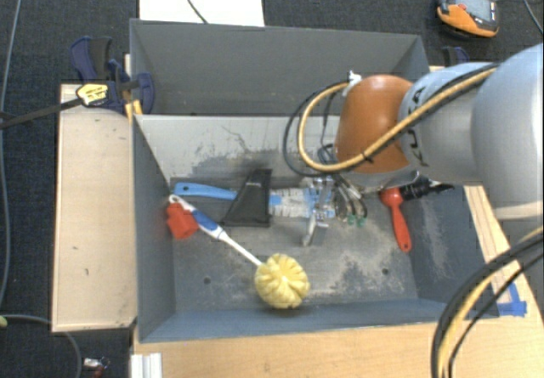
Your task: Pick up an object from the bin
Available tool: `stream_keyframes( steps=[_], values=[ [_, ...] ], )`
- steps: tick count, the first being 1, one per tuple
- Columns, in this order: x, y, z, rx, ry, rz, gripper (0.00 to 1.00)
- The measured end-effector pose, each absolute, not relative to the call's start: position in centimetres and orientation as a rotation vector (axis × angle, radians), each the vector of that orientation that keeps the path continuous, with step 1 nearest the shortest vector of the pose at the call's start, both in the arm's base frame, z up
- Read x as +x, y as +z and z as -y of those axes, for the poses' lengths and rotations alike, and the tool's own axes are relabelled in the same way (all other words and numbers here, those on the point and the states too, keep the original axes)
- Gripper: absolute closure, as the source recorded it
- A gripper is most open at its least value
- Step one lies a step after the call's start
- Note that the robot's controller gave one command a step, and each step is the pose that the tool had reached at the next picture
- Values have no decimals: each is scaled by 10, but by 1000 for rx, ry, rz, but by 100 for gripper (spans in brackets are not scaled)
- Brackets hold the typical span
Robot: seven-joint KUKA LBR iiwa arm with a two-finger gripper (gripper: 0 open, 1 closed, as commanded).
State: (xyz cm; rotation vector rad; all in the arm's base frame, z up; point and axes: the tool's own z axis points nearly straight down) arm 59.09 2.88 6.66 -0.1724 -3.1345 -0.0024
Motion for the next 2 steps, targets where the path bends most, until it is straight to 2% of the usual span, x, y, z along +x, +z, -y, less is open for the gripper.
stream_keyframes(
  steps=[1, 2],
  values=[
    [593, 135, -45, -24, -4, 3161, 0],
    [588, 100, -41, -199, -1, 3133, 0]
  ],
)
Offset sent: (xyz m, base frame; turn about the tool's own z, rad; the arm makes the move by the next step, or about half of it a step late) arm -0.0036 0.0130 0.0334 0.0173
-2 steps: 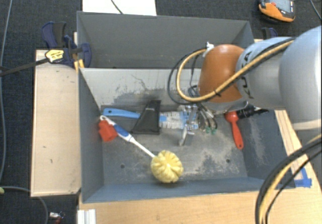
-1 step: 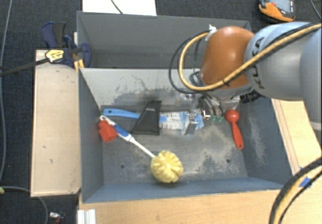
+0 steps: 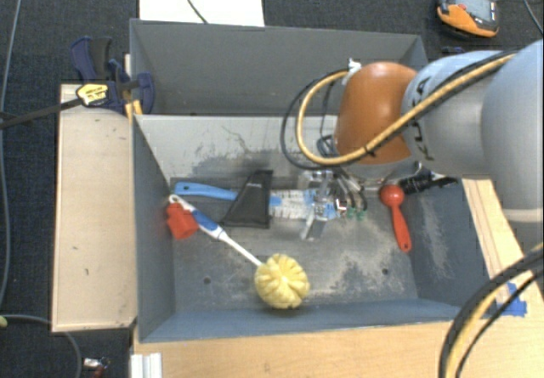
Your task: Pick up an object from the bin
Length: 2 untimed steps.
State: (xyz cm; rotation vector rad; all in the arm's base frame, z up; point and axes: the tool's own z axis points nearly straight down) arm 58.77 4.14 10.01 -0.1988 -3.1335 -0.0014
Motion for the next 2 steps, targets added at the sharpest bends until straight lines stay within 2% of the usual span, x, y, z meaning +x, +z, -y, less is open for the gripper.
stream_keyframes(
  steps=[1, 2],
  values=[
    [592, 71, -38, -187, -5, 3150, 0],
    [587, 70, -38, -340, -4, 3129, 100]
  ],
)
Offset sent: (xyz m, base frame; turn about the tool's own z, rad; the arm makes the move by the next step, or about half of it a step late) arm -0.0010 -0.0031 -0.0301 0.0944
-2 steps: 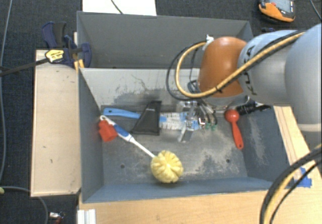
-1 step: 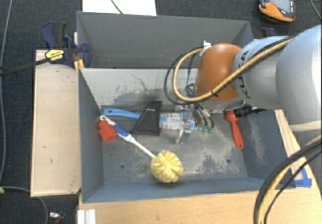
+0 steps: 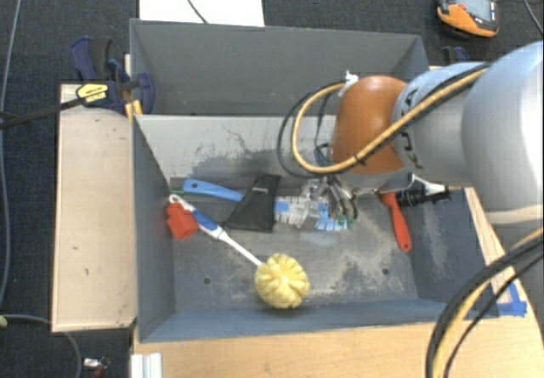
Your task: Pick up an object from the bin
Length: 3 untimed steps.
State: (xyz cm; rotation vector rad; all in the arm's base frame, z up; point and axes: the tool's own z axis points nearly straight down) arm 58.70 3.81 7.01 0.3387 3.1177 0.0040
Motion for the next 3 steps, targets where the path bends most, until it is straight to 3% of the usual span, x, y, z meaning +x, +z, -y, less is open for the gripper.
stream_keyframes(
  steps=[1, 2, 3],
  values=[
    [587, 70, -38, 341, 4, -3118, 100],
    [586, 90, -38, 341, 4, -3120, 100],
    [585, 143, -38, 338, 4, -3121, 100]
  ],
)
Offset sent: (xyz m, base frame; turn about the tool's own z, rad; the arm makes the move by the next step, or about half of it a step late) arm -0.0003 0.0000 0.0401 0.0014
